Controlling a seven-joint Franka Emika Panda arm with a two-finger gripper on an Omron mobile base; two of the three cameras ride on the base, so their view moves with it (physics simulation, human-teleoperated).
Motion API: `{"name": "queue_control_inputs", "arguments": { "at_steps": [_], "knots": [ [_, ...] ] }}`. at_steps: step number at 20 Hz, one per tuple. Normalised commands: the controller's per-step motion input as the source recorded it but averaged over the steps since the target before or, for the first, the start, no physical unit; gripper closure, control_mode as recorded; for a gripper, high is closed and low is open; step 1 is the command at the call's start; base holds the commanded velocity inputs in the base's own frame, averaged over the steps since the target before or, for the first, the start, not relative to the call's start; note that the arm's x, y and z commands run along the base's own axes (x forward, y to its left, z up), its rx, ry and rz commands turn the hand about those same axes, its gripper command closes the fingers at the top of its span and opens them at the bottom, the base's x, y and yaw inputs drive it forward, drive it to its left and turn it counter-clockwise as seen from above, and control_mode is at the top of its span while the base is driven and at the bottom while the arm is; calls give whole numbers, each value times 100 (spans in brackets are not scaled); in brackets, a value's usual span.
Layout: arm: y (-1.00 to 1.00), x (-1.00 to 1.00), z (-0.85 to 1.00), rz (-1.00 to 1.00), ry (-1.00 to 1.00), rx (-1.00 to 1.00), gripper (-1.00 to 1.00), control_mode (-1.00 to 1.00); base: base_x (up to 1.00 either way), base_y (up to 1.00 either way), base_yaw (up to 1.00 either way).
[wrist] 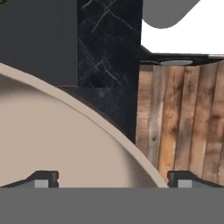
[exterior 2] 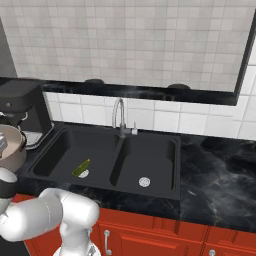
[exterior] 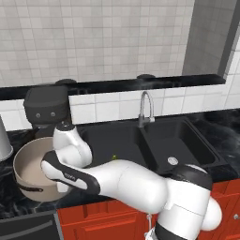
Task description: Dump the cucumber from the pot into the sink. Then turn on the water and wash the cucumber. Then turn off the water and put the cucumber back in the pot.
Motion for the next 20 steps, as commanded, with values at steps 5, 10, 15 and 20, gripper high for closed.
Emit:
{"name": "queue_control_inputs", "arguments": {
  "at_steps": [5,10,15,20],
  "knots": [
    [0,-2,44,0,-18,0,-100,-100,0,0,0],
    [0,-7,54,0,-18,0,-100,-100,0,0,0],
    [-1,0,23,0,-17,0,-100,-100,0,0,0],
    [-12,-14,47,1,-20,4,-100,-100,0,0,0]
  ]
}}
